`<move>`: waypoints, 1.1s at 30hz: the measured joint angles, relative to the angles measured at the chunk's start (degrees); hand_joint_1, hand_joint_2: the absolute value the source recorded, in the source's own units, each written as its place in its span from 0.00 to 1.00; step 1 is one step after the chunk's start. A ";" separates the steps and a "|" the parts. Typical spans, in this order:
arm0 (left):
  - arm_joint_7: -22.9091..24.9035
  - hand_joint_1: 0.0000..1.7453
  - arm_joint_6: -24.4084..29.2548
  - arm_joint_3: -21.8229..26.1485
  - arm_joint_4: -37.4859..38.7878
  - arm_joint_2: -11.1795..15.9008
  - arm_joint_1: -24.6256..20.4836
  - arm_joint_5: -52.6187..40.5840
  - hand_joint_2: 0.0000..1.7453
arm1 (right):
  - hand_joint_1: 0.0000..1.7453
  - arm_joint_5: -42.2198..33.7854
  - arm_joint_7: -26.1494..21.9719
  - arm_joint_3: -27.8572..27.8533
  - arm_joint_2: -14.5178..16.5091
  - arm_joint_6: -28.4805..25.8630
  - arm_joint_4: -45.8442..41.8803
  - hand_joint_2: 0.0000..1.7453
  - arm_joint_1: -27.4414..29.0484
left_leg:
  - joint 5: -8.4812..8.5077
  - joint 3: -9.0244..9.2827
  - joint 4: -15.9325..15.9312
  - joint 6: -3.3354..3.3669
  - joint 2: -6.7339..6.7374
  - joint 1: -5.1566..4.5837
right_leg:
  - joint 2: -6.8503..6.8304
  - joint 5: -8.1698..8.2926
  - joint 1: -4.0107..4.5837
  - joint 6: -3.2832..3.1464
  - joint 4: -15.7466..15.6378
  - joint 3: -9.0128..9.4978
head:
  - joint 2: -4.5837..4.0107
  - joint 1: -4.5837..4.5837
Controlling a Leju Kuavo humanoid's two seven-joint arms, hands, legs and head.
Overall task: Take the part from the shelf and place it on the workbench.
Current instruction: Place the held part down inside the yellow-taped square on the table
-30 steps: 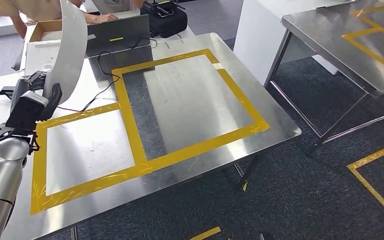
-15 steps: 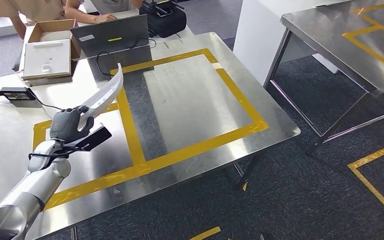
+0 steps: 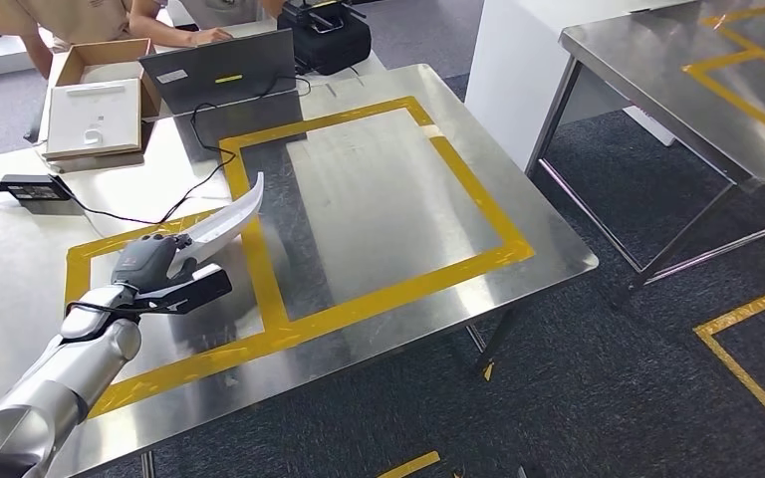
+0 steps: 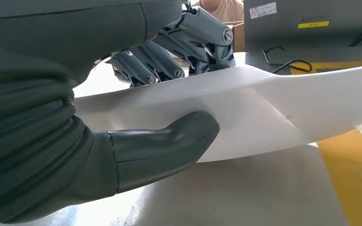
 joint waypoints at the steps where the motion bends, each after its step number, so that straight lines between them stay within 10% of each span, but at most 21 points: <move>1: 0.45 0.25 -0.24 -0.13 0.13 0.00 -0.29 -0.15 1.00 | 0.00 -0.03 0.01 0.00 -0.05 -0.01 0.00 0.00 0.01 | 0.00 0.00 0.00 0.00 0.00 0.00 | 0.00 0.00 0.00 0.00 0.00 0.00 | 0.00 0.00; 2: 0.92 0.00 -0.33 -0.23 0.25 0.00 -0.50 -0.27 1.00 | 0.00 -0.06 0.01 0.00 -0.10 -0.01 0.00 0.00 0.03 | 0.00 0.01 0.00 0.00 0.01 0.00 | 0.01 0.00 0.00 0.00 0.00 0.00 | 0.00 0.00; 7: 3.81 0.00 -0.01 -0.34 0.86 0.06 -0.88 -0.47 1.00 | 0.00 -0.28 0.00 0.05 -0.19 -0.07 0.00 0.00 0.15 | 0.01 0.01 -0.01 -0.01 0.00 0.00 | 0.00 0.00 0.00 0.00 0.01 0.00 | 0.00 0.00; 11: 5.90 0.00 0.61 -0.25 1.16 0.34 -0.97 -0.25 0.00 | 0.00 -0.53 0.00 0.07 -0.20 -0.17 0.00 0.00 0.29 | 0.01 0.01 -0.02 -0.01 -0.01 0.00 | 0.00 -0.01 0.00 -0.01 0.04 0.00 | 0.00 -0.02; 23: 3.37 0.00 10.95 6.39 -3.56 1.38 -1.87 7.14 0.00 | 0.00 -1.69 -0.08 0.07 -0.21 -1.52 0.00 0.00 0.79 | 0.02 0.02 -0.02 -0.04 -0.02 0.00 | -0.01 -0.02 0.00 -0.04 0.08 0.00 | 0.00 -0.01; 33: -0.15 0.00 17.24 14.30 -28.02 2.97 6.66 13.91 0.00 | 0.00 -1.97 -0.44 0.39 0.05 -2.18 0.00 0.00 0.84 | -0.08 0.01 0.01 0.06 -0.05 -0.30 | -0.02 -0.09 -0.34 0.09 0.04 0.03 | 0.00 -0.02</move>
